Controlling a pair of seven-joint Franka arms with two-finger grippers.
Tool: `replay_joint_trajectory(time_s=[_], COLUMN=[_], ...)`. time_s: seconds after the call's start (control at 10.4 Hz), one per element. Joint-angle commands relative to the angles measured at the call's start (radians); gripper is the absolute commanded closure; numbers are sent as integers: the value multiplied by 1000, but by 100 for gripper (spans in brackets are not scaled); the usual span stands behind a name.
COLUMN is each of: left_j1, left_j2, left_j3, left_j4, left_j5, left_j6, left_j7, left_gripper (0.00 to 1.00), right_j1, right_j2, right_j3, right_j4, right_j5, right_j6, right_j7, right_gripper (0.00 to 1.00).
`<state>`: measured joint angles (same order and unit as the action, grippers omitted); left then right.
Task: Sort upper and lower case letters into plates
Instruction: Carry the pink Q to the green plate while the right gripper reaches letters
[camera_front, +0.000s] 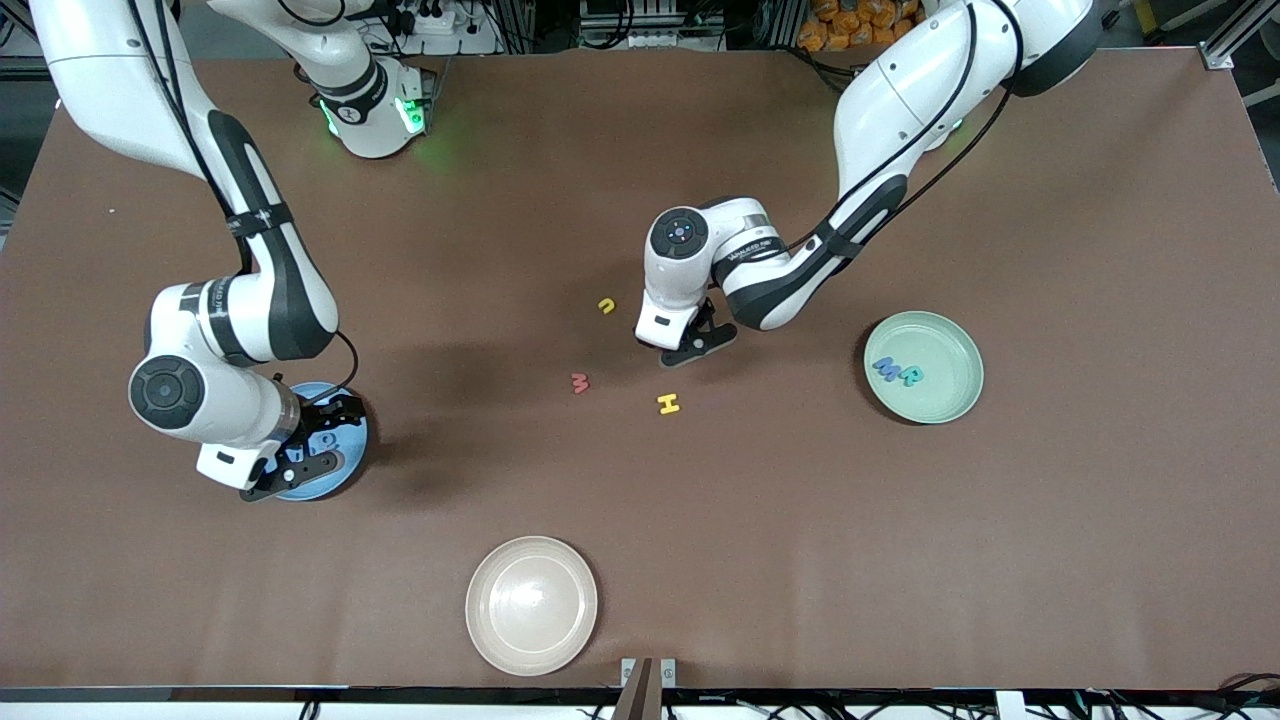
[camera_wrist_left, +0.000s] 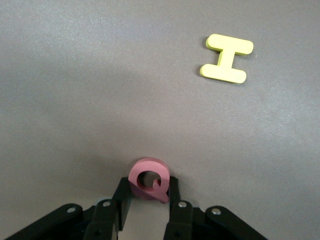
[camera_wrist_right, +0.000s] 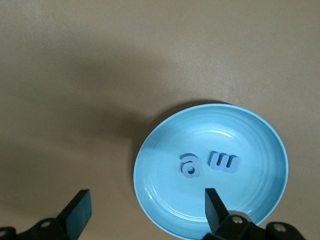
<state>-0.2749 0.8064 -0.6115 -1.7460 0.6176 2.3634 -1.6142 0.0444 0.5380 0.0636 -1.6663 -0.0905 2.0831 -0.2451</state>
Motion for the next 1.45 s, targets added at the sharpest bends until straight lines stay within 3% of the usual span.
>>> replay_joint_trajectory(time_s=[0.0, 0.39, 0.77, 0.96, 1.35], left_j1=[5, 43, 362, 451, 708], left_j2=[-4, -73, -81, -99, -232], left_j3=[1, -20, -253, -287, -294], left_j4=[-20, -9, -27, -70, -222], left_j5=[24, 7, -9, 7, 24], left_j6=[16, -96, -298, -312, -311], left_j7=[-36, 3, 270, 332, 734], left_gripper=[88, 91, 91, 91, 91], right_j1=[2, 6, 106, 182, 359], right_j2=[-20, -18, -18, -24, -64], right_j3=[2, 4, 4, 7, 33], right_j4=[-10, -10, -13, -15, -16], right_j5=[-5, -5, 0, 2, 18], right_j6=[-5, -6, -8, -9, -49], right_j7=[13, 15, 157, 287, 658], right_gripper=[0, 0, 0, 0, 0])
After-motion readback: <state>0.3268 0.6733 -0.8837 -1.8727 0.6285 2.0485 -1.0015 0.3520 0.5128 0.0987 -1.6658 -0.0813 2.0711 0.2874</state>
